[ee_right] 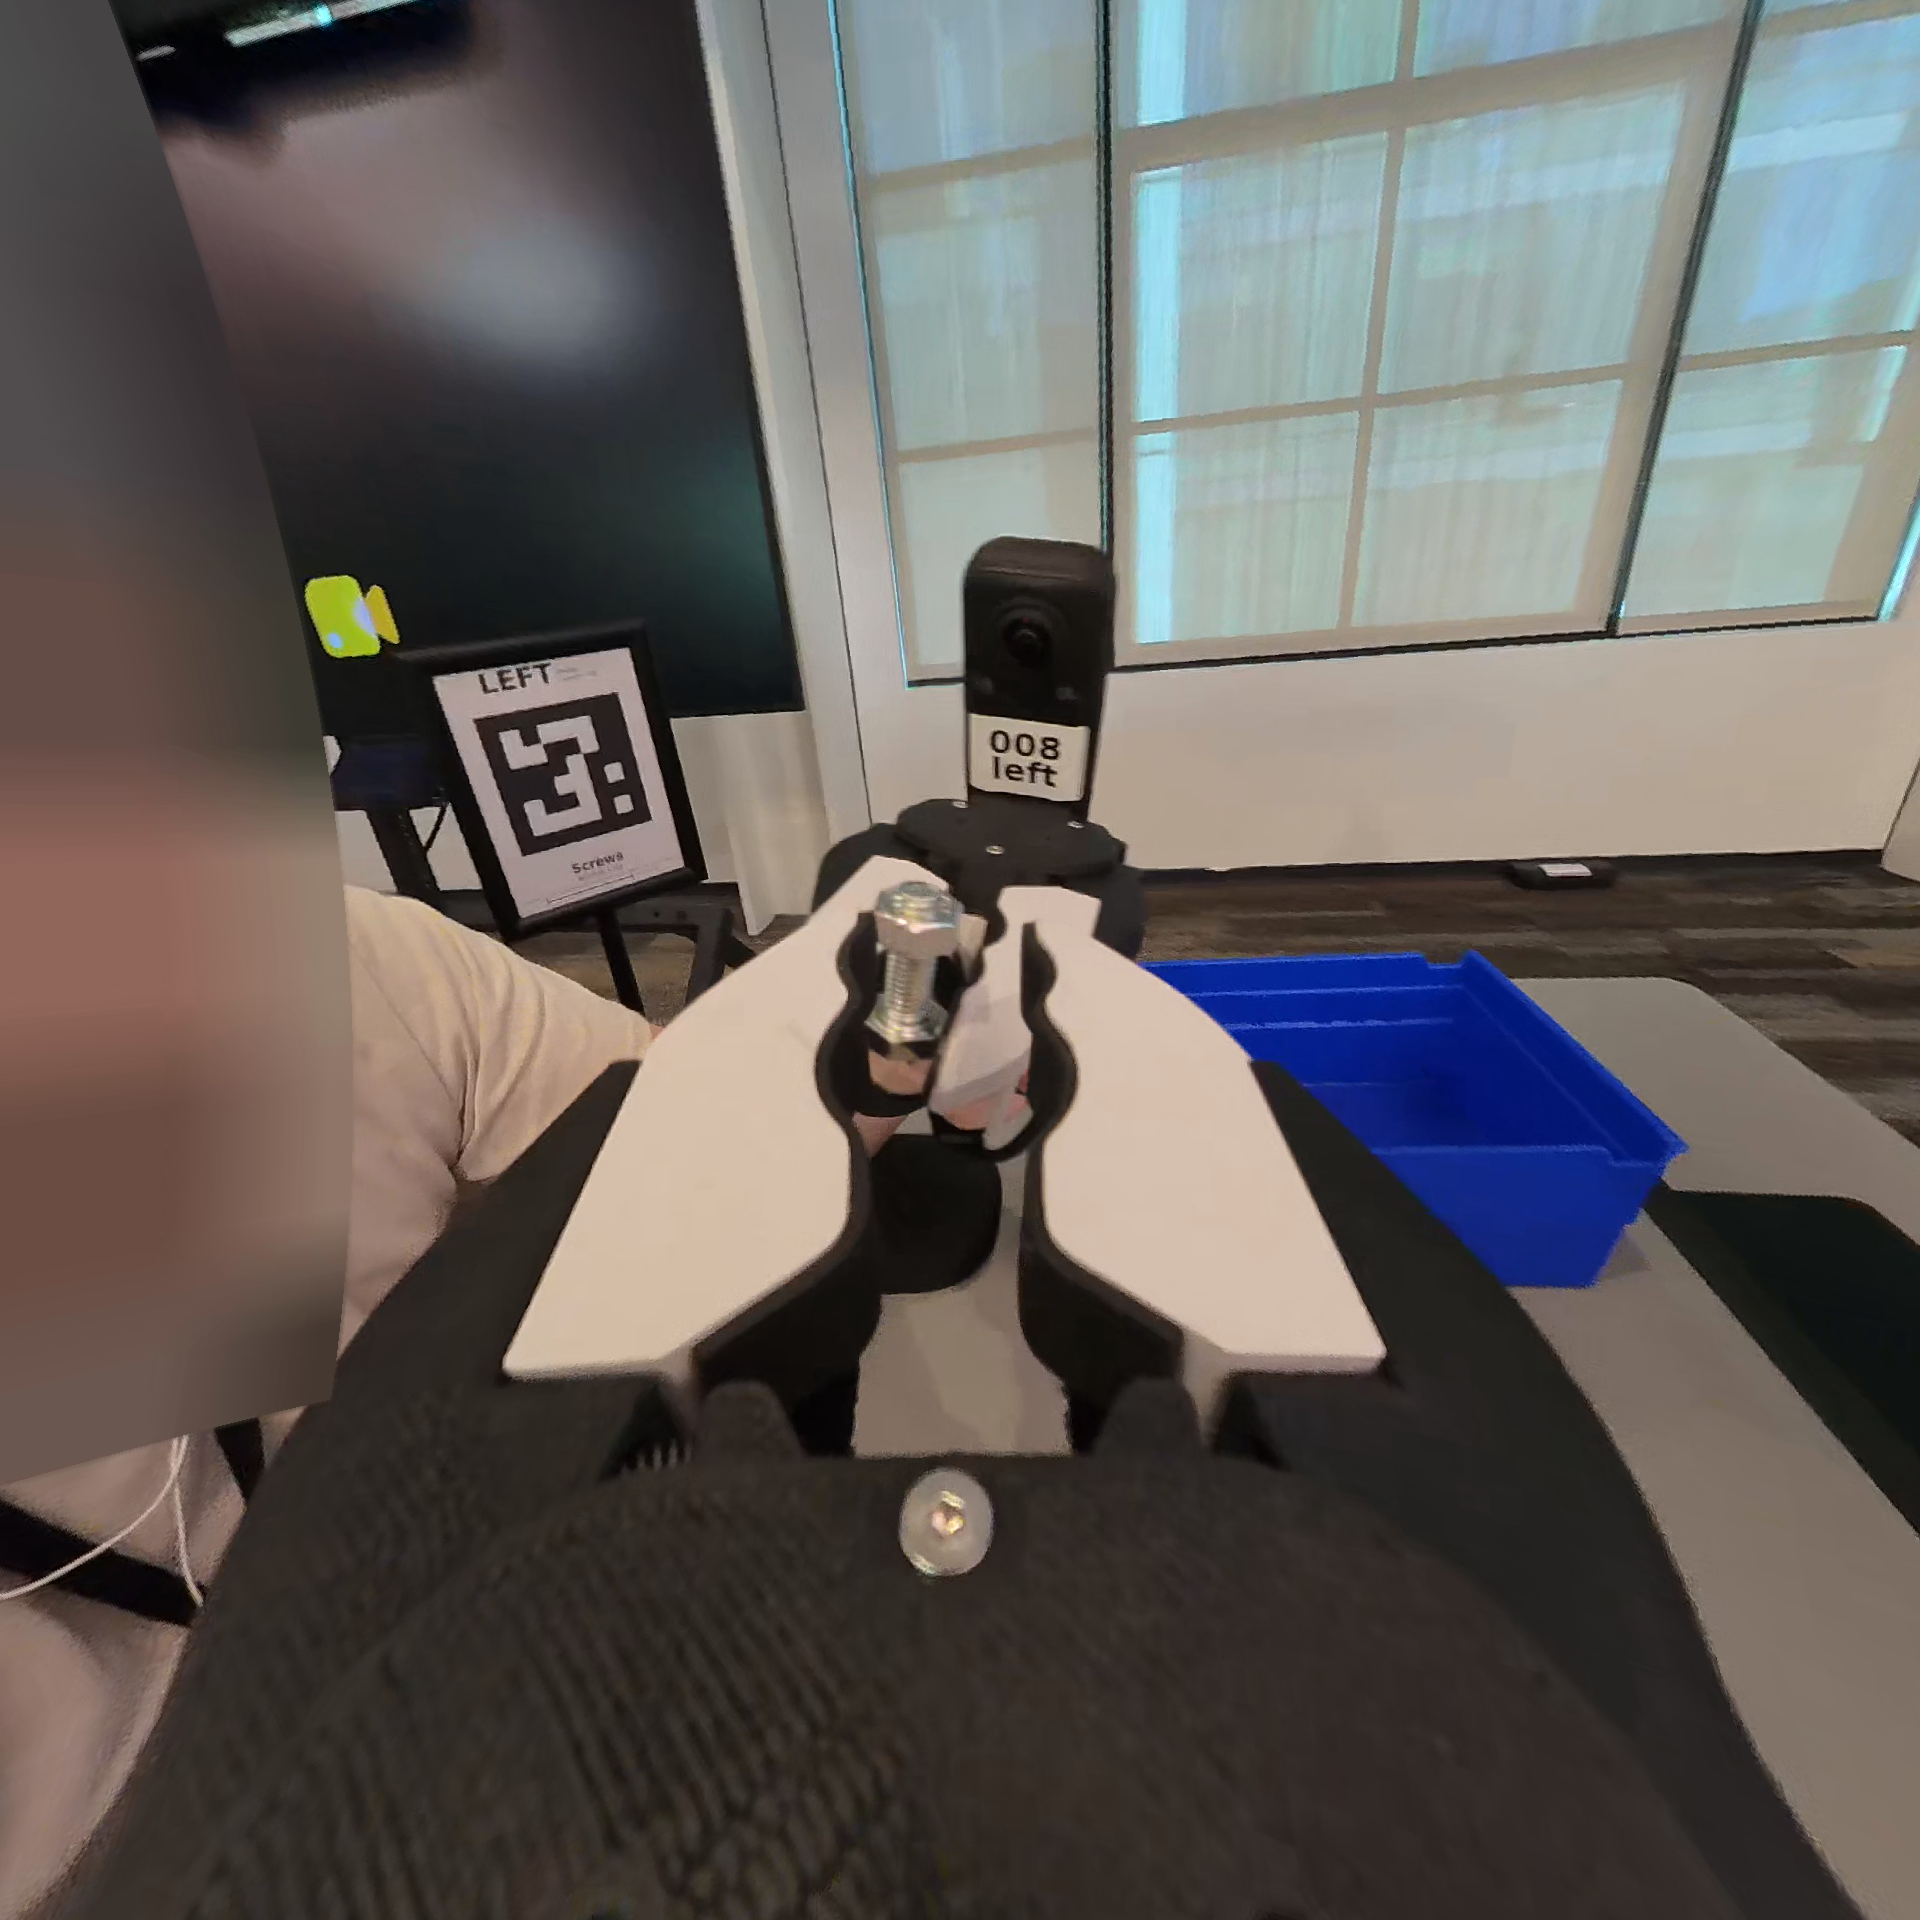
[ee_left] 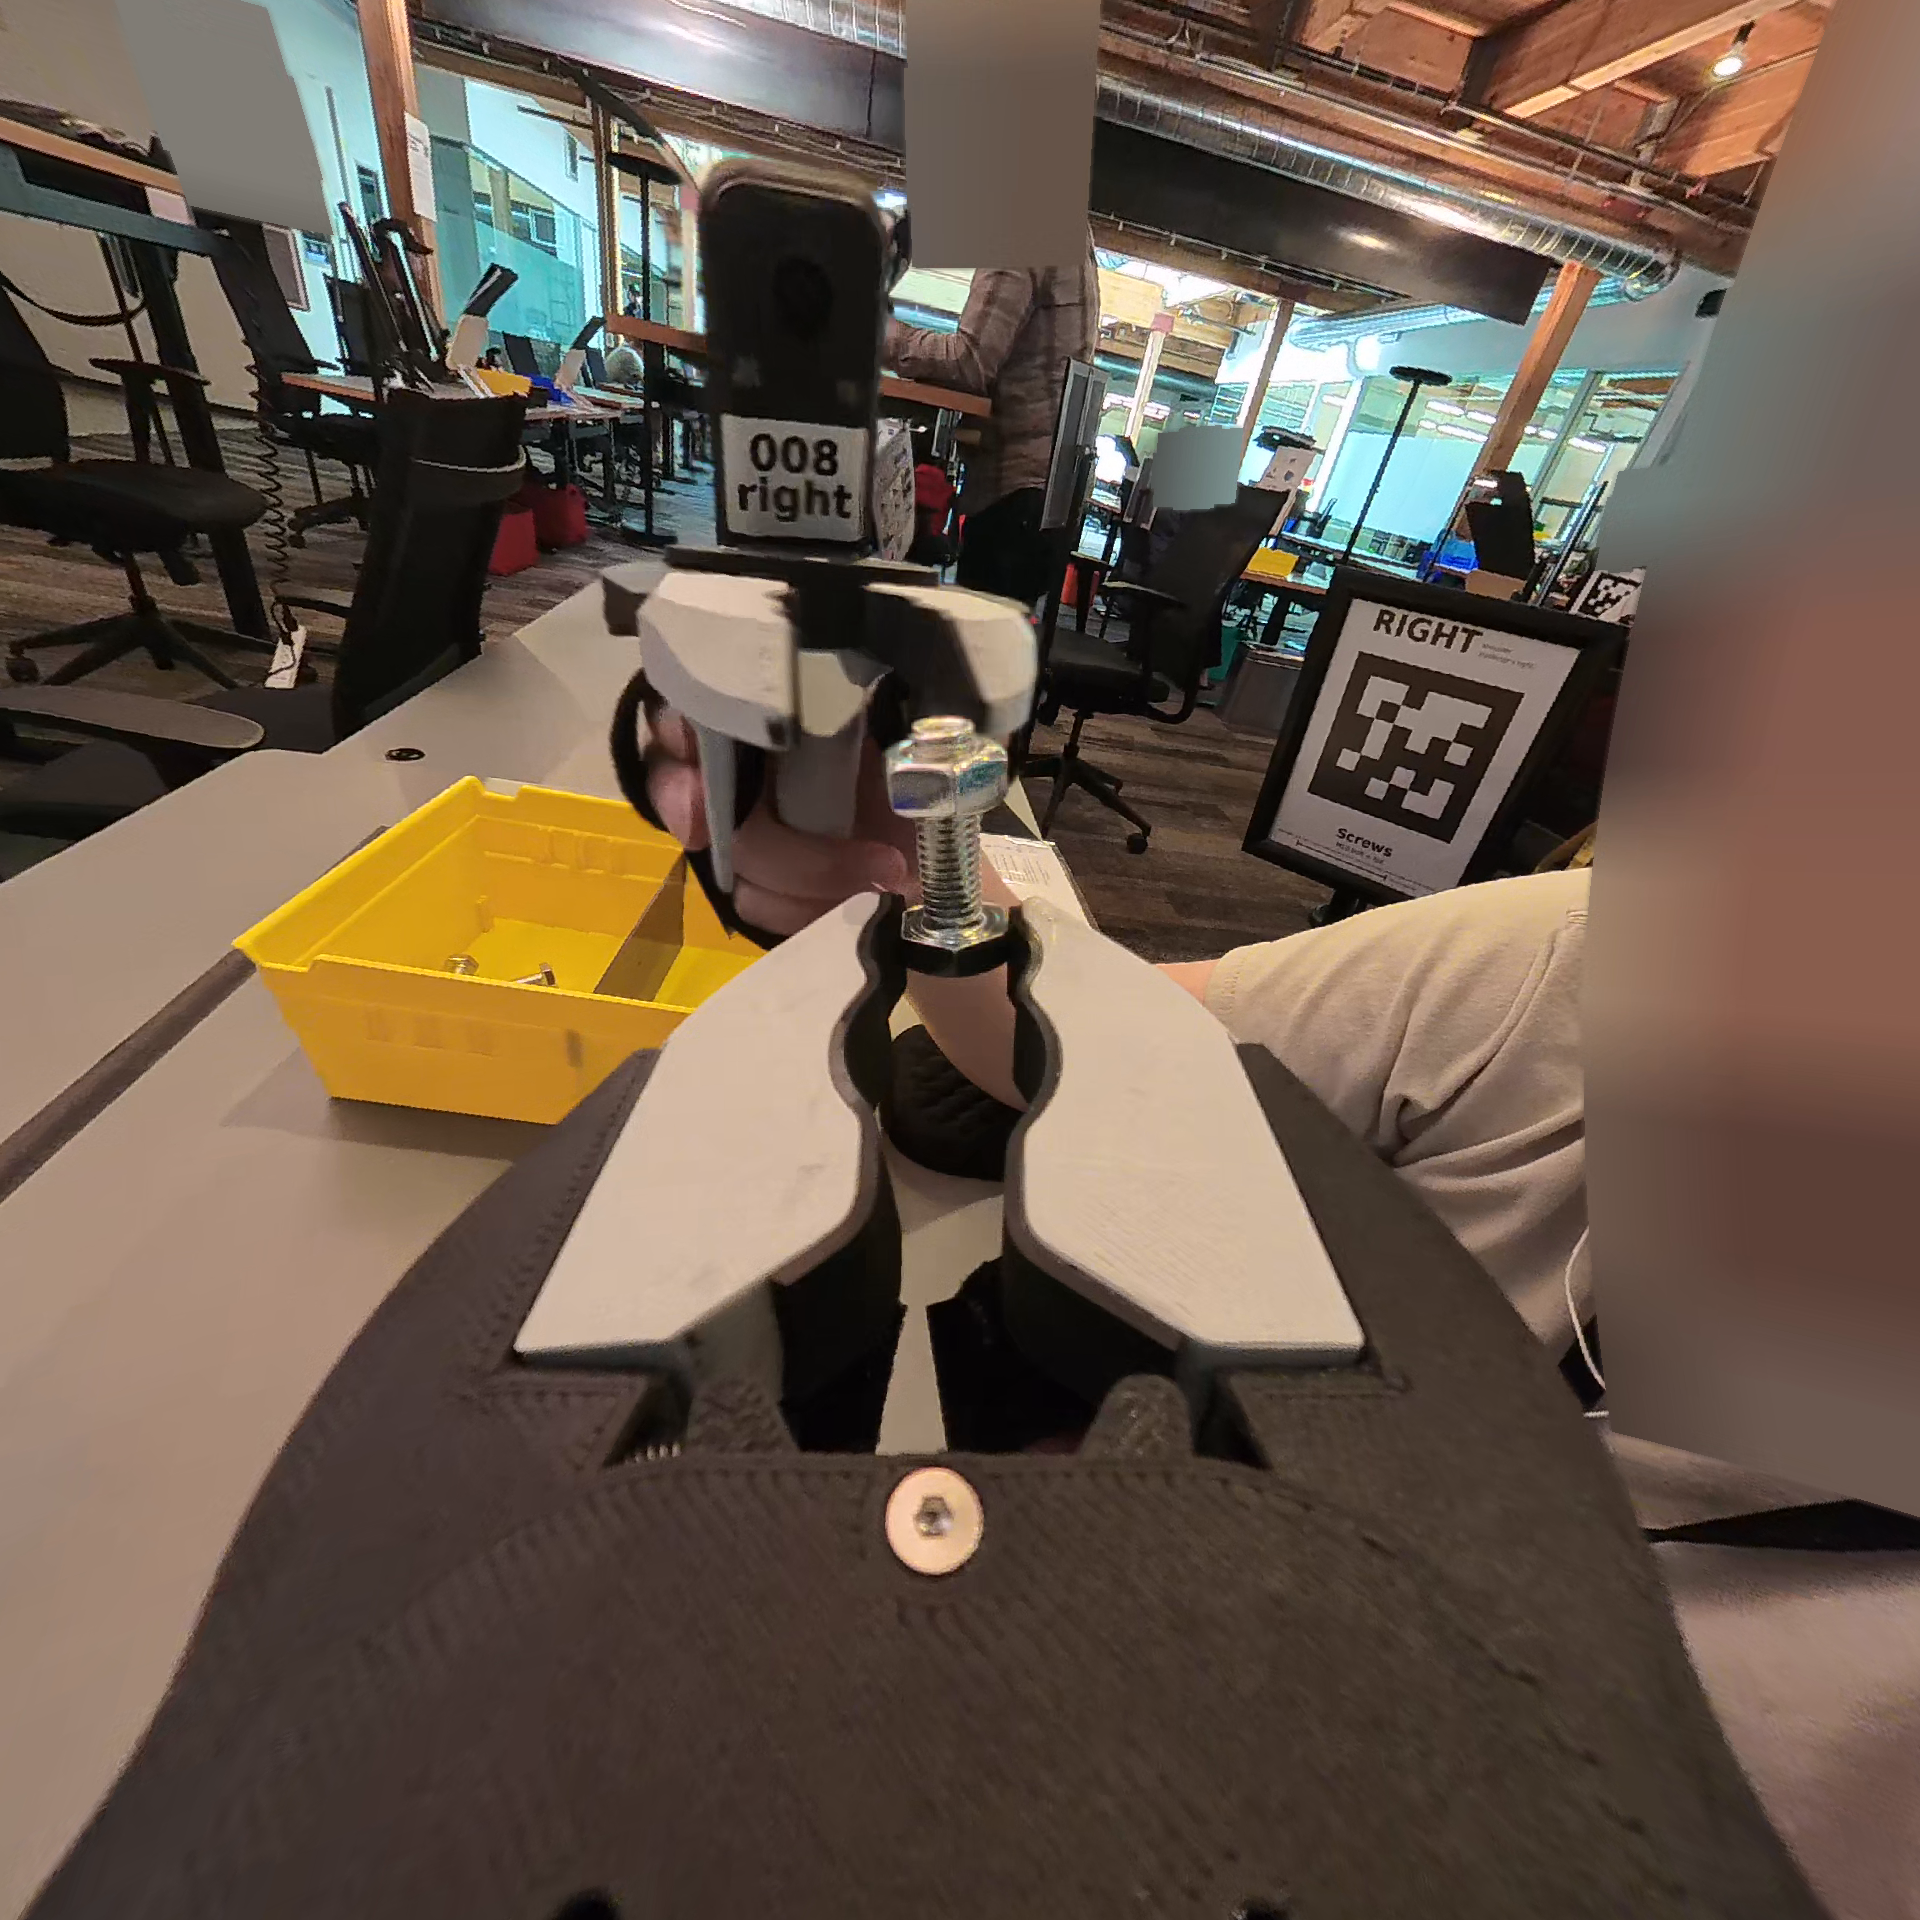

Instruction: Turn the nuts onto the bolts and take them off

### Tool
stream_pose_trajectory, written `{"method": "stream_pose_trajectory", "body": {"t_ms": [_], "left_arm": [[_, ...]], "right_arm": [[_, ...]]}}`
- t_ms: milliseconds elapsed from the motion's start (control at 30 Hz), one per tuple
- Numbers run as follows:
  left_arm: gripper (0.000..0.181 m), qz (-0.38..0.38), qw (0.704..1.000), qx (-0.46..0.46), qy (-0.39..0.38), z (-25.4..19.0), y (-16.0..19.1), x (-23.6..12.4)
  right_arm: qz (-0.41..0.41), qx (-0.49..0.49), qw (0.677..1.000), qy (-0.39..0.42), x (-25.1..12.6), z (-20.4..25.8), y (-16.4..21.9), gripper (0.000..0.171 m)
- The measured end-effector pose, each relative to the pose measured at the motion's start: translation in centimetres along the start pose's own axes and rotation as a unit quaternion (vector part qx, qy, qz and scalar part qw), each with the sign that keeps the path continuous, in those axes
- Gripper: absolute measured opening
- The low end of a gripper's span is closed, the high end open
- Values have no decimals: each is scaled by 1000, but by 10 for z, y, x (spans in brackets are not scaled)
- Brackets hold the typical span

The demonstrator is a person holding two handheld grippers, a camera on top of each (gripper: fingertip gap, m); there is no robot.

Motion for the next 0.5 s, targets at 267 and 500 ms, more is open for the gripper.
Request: {"method": "stream_pose_trajectory", "body": {"t_ms": [267,500], "left_arm": [[18,-2,1000,-6,10,-3,0,1],[18,4,1000,-8,9,-1,2,2]], "right_arm": [[-1,16,1000,20,-4,-11,4,26],[0,-8,1000,-1,10,3,3,26]]}}
Point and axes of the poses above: each gripper's, where its closed fingertips meet, x out along the fingers, y out of its underside, z = x × y across the jaws, the point moved 3 cm from there along -x, back along the fingers, and after that the axes turned 10 degrees about -y, right-handed, at the moved point
